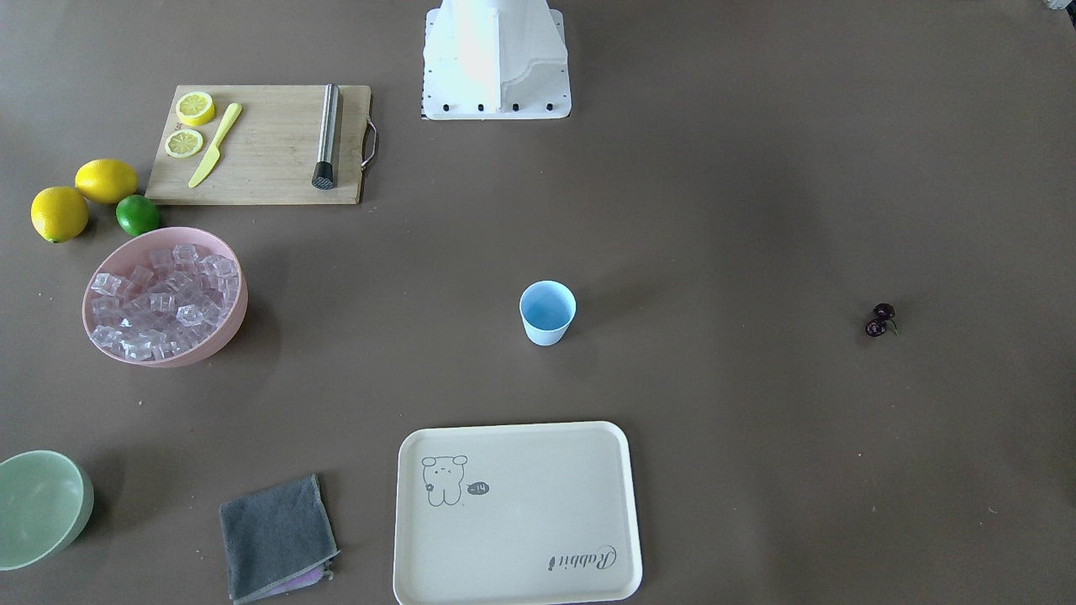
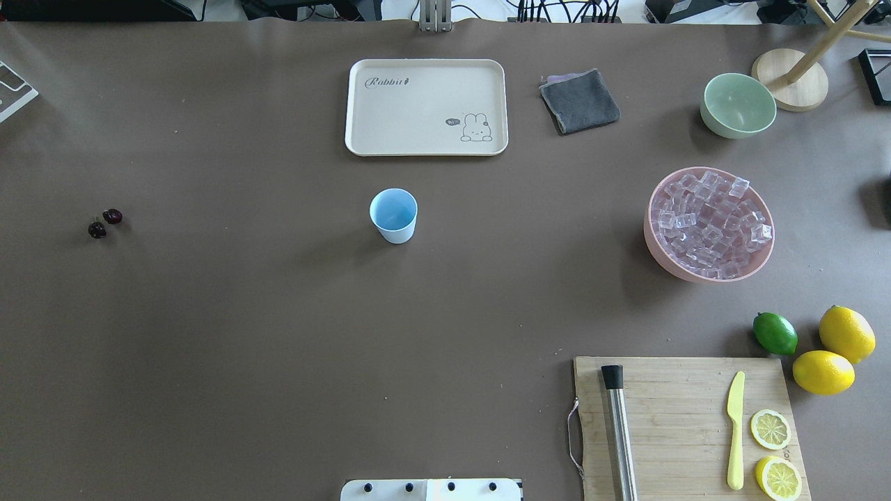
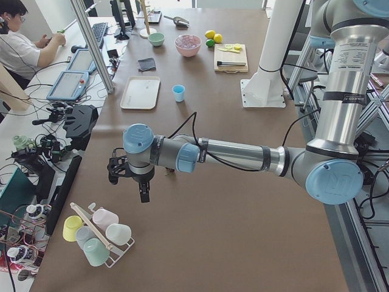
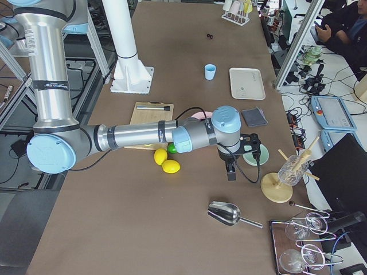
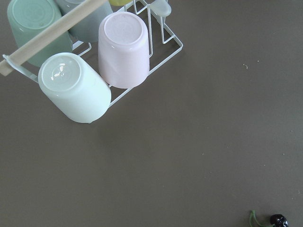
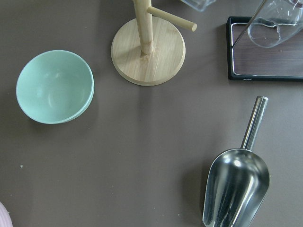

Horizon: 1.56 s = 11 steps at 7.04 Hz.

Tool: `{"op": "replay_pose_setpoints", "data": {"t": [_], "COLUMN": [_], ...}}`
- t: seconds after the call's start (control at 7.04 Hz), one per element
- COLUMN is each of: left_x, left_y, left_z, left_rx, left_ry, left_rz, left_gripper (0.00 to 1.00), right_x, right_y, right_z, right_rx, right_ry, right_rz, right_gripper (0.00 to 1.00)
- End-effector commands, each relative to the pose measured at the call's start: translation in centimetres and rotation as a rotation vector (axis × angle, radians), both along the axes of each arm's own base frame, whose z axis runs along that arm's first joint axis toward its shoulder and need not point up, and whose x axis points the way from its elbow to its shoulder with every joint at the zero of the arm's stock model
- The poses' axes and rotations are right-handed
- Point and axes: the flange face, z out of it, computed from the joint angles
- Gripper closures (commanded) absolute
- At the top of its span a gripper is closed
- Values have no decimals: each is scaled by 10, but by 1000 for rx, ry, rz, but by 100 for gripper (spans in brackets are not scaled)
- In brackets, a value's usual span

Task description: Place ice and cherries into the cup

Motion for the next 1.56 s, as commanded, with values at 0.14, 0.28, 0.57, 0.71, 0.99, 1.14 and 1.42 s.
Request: {"op": "replay_pose_setpoints", "data": {"t": [0.14,0.28,0.57,0.71,0.99,1.14,1.42], "left_x": [-4,-2,-1,0,0,1,1], "left_y": [18,20,18,17,14,13,11], "left_z": [-4,0,8,10,8,7,4], "left_rx": [52,47,26,23,30,29,48], "left_ry": [-7,-10,-7,-7,-6,-5,-9], "left_rz": [25,29,29,29,30,31,39], "left_gripper": [2,2,2,2,2,2,2], "right_x": [0,0,1,1,1,1,3], "right_y": [7,13,13,13,11,10,10], "right_z": [-2,4,2,-2,-8,-7,-8], "right_rx": [5,-6,-4,3,11,8,12], "right_ry": [-8,-8,-6,-5,2,5,15], "right_rz": [-2,-2,0,1,5,4,10], "right_gripper": [0,0,0,0,0,0,0]}}
